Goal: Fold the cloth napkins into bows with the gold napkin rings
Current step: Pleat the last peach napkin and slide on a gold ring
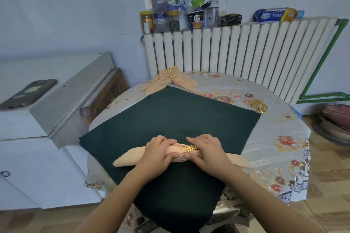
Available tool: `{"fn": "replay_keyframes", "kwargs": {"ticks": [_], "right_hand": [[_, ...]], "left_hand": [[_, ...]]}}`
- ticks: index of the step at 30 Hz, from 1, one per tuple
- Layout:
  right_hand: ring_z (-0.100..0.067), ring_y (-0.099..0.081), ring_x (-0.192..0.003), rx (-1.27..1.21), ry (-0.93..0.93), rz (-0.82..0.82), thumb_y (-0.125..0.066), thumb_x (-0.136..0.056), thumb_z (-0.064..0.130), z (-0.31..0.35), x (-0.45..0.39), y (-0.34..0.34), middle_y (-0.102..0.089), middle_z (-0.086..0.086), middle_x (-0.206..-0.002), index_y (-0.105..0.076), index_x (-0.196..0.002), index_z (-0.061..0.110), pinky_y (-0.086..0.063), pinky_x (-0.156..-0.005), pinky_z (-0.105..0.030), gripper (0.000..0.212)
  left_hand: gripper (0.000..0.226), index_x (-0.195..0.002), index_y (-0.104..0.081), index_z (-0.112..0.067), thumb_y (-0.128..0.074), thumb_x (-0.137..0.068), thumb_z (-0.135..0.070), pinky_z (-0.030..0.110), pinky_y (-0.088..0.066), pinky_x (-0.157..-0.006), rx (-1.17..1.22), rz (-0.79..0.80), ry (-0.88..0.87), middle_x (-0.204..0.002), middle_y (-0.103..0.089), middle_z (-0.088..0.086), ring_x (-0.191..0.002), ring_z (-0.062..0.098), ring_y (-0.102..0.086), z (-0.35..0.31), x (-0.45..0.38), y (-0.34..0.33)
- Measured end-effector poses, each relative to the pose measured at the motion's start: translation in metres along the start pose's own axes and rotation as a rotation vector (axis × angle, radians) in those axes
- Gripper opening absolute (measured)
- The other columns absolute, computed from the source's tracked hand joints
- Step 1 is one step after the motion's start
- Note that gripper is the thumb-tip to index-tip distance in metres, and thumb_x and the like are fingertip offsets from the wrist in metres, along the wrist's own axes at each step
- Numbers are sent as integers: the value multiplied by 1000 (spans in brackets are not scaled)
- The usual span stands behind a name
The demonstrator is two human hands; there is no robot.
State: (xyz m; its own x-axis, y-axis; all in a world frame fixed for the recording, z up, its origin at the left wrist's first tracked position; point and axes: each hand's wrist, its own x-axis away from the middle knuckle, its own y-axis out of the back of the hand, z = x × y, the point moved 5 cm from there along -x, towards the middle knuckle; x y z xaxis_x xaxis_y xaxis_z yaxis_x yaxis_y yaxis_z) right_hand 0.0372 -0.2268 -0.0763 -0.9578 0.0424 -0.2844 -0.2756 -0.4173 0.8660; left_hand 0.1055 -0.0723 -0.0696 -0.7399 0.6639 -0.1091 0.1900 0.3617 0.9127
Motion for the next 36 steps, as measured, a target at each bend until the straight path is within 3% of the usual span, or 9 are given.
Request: {"fn": "replay_keyframes", "kwargs": {"ticks": [3,5,12,18,22,25,29,32,36], "right_hand": [[-5,-44,-107,-94,-52,6,-57,-90,42,-1,-5,-3,-61,12,-122,-57,-127,28,-32,-86,-19,40],[-2,-40,-101,-198,-83,-46,-60,-89,35,-4,0,-5,-63,11,-118,-60,-124,26,-31,-81,-16,36],[-9,-45,-106,-239,-96,-84,-61,-89,34,-4,4,-8,-64,8,-116,-63,-121,25,-32,-81,-17,33],[-14,-48,-110,-193,-124,-132,-60,-89,38,-3,7,-7,-64,6,-114,-63,-121,24,-35,-84,-21,35],[-11,-46,-110,-202,-135,-106,-60,-89,40,-4,7,-8,-61,8,-117,-61,-124,29,-34,-82,-19,37],[-10,-46,-109,-261,-131,-88,-62,-88,35,-4,7,-7,-61,10,-115,-62,-122,30,-35,-83,-21,35],[-6,-45,-105,-306,-98,-84,-65,-87,26,-2,8,-5,-61,15,-109,-66,-117,27,-32,-83,-12,29],[-2,-46,-103,-345,-112,-110,-65,-87,24,-3,9,-4,-57,22,-101,-68,-112,26,-28,-83,-2,25],[-6,-51,-106,-370,-179,-129,-63,-88,27,-6,8,-6,-60,18,-99,-69,-108,25,-37,-87,-16,21]], "left_hand": [[20,-108,-58,-29,-56,-90,-38,23,-34,-93,40,-30,-5,-105,-43,-13,-107,7,-40,-5,-1,3],[18,-102,-56,-26,-56,-90,-39,21,-34,-91,82,-8,-14,-110,-45,-12,-108,6,-39,-10,-1,4],[21,-103,-47,-27,-46,-93,-46,27,-24,-87,-87,-49,50,-108,-53,-11,-103,13,-43,-21,-5,3],[29,-111,-52,-20,-45,-95,-43,28,-35,-86,-248,-126,107,-110,-55,-4,-104,16,-47,-35,-6,8],[23,-83,-49,-20,-51,-93,-40,28,-39,-71,-27,-88,172,-90,-51,-3,-83,15,-50,-26,-1,5],[23,-74,-48,-21,-53,-92,-35,34,-45,-72,52,-35,240,-90,-62,-1,-82,16,-56,-18,1,3],[24,-70,-49,-23,-54,-92,-30,34,-49,-82,172,-12,326,-106,-66,-6,-95,15,-60,-11,0,7],[23,-70,-47,-21,-55,-91,-27,35,-49,-80,173,-51,309,-106,-67,-4,-94,17,-61,-11,3,3],[19,-81,-47,-15,-50,-94,-28,30,-39,-63,42,-40,194,-84,-61,0,-80,19,-54,-21,15,-1]]}}
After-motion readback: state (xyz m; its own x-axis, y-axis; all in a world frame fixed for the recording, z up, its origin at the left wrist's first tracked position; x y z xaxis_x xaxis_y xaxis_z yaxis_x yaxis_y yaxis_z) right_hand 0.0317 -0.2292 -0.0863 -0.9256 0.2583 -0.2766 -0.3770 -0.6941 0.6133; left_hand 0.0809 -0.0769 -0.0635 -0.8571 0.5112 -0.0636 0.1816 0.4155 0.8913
